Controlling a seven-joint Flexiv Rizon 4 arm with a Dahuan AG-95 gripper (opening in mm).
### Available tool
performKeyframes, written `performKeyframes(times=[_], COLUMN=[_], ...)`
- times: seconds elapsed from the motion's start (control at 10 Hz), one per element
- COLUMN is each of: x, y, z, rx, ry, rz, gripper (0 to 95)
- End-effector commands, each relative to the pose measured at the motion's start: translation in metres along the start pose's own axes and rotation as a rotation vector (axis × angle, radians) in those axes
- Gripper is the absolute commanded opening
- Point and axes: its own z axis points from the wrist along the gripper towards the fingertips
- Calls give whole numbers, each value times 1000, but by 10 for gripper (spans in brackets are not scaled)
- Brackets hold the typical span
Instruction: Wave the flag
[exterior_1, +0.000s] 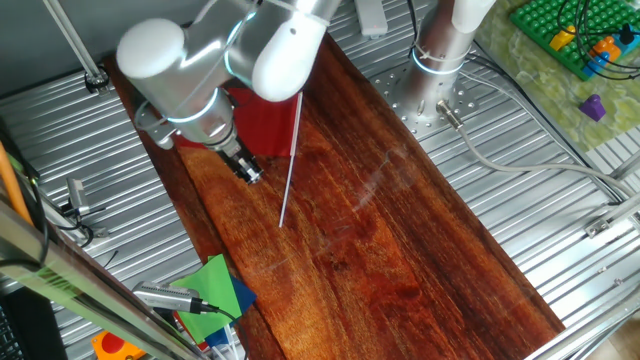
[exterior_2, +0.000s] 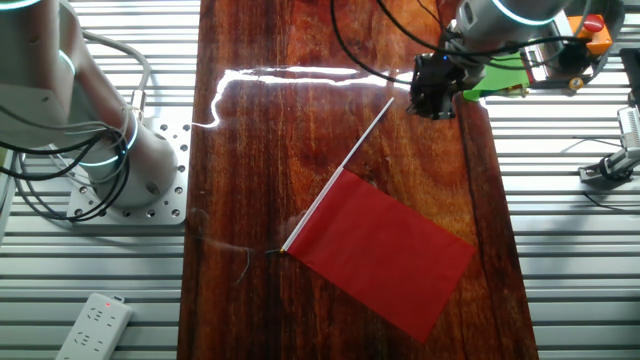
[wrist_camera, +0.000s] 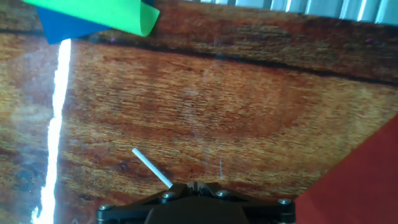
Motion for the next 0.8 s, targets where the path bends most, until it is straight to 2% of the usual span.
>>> performKeyframes(times=[0.1, 0.6, 0.8], x=[8, 18, 19], y=[0, 3, 3], z=[5, 19, 24], rx=[-1, -13, -23], ry=[-5, 23, 42], rz=[-2, 9, -3], gripper=[0, 0, 0])
